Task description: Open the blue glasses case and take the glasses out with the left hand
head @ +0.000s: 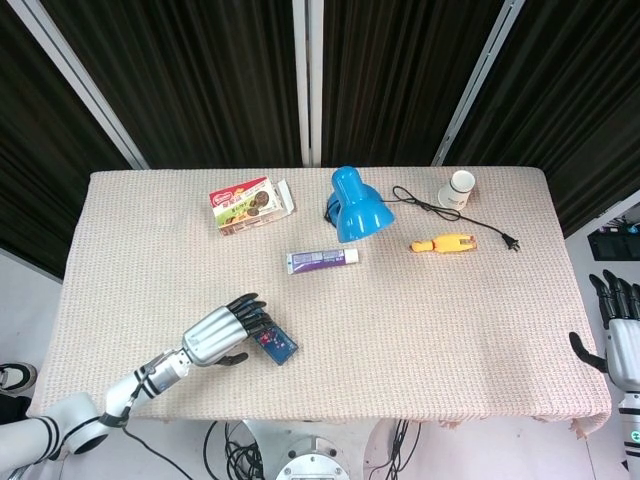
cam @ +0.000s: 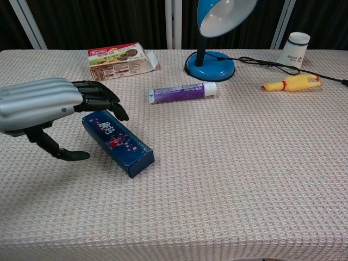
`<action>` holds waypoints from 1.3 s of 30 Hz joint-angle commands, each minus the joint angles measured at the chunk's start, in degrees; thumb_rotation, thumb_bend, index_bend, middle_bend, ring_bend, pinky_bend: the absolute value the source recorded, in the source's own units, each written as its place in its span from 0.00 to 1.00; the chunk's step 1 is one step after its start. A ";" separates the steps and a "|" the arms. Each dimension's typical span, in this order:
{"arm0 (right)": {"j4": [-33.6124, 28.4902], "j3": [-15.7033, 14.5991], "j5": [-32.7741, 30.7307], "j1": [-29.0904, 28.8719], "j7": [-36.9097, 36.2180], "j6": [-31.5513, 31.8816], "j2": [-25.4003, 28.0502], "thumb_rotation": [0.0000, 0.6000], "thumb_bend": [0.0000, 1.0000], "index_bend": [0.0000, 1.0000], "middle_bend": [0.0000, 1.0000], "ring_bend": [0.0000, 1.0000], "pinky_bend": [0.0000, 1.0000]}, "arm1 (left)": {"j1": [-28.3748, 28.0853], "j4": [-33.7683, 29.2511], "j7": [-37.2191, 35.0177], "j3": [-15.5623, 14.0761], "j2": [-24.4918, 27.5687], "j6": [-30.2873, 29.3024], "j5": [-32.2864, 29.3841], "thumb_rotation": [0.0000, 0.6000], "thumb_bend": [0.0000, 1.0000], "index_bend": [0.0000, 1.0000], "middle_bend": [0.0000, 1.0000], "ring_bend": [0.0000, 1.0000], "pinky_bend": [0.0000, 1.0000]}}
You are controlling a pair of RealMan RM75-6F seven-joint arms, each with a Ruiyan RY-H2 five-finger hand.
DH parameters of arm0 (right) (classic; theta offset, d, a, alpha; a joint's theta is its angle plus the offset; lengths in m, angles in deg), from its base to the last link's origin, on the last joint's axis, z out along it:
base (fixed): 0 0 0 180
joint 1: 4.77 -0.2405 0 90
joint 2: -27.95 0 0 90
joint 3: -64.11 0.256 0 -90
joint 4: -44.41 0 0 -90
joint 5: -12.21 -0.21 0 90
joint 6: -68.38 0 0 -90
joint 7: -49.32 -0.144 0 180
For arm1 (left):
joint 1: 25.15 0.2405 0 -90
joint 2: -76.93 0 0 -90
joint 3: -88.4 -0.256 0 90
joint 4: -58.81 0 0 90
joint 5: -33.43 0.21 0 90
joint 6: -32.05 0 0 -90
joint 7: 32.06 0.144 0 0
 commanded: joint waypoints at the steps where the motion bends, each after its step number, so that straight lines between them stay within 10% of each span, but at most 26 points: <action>1: -0.05 0.06 -0.11 0.02 0.02 0.02 0.07 1.00 0.25 0.00 0.00 0.00 0.00 | -0.89 1.17 -0.54 -0.27 -0.91 0.28 -0.08 1.00 0.25 0.22 0.25 0.12 0.12; 39: 0.42 -0.05 -0.89 -0.29 -0.06 -1.19 -0.12 1.00 0.25 0.00 0.00 0.00 0.00 | -4.60 5.32 -1.15 -2.54 -3.93 -0.58 -3.84 1.00 0.29 0.22 0.30 0.12 0.11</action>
